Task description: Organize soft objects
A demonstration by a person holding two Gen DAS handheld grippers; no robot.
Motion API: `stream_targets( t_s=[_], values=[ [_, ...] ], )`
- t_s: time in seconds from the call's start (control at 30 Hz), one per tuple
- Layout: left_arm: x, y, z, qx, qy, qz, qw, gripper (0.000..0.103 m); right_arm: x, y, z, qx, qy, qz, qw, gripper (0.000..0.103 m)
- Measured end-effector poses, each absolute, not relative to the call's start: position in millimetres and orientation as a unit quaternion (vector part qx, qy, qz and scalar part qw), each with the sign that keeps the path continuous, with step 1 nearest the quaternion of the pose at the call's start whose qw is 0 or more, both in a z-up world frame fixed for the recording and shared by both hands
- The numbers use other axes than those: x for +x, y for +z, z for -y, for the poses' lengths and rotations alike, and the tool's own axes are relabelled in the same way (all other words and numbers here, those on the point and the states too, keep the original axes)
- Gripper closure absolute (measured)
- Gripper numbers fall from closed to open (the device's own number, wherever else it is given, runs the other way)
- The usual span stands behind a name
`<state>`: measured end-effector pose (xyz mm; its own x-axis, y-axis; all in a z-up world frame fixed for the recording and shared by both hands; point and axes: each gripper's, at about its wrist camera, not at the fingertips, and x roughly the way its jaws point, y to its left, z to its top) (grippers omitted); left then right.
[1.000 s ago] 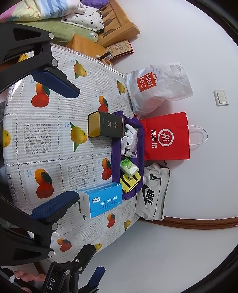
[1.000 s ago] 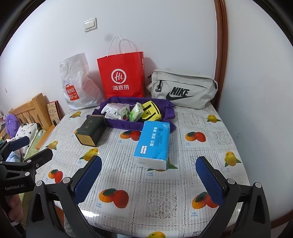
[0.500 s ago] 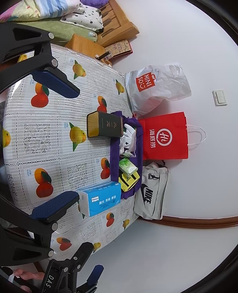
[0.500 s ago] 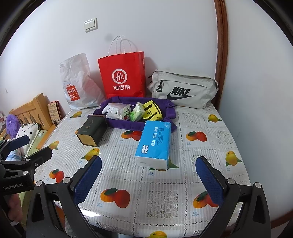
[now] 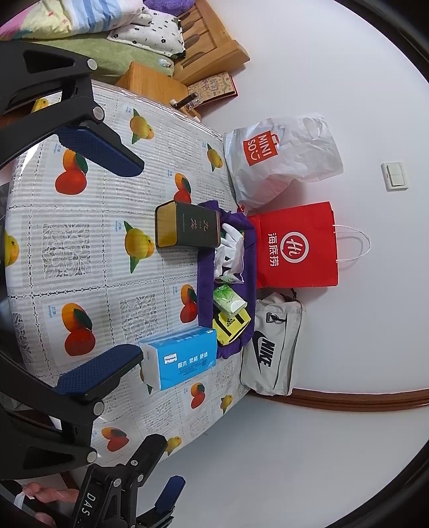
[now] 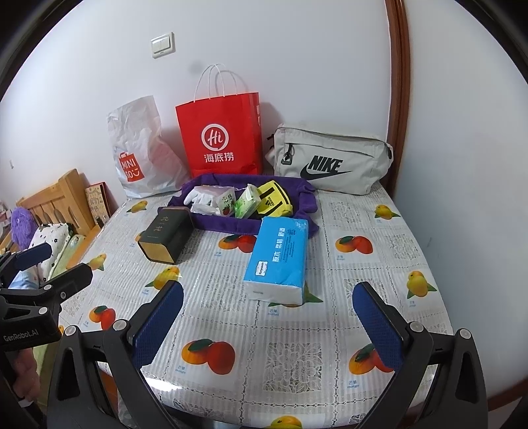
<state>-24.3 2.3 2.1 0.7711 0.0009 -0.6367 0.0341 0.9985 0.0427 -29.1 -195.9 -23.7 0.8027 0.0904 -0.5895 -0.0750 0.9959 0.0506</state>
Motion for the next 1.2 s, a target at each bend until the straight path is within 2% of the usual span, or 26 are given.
stream_targets(
  t_s=[1.2],
  values=[
    [-25.3, 7.1, -4.5, 0.026, -0.008, -0.333, 0.942, 0.001, -31.7, -21.7, 196.0, 0.01, 0.043, -0.308, 0.95, 0.002]
  ],
)
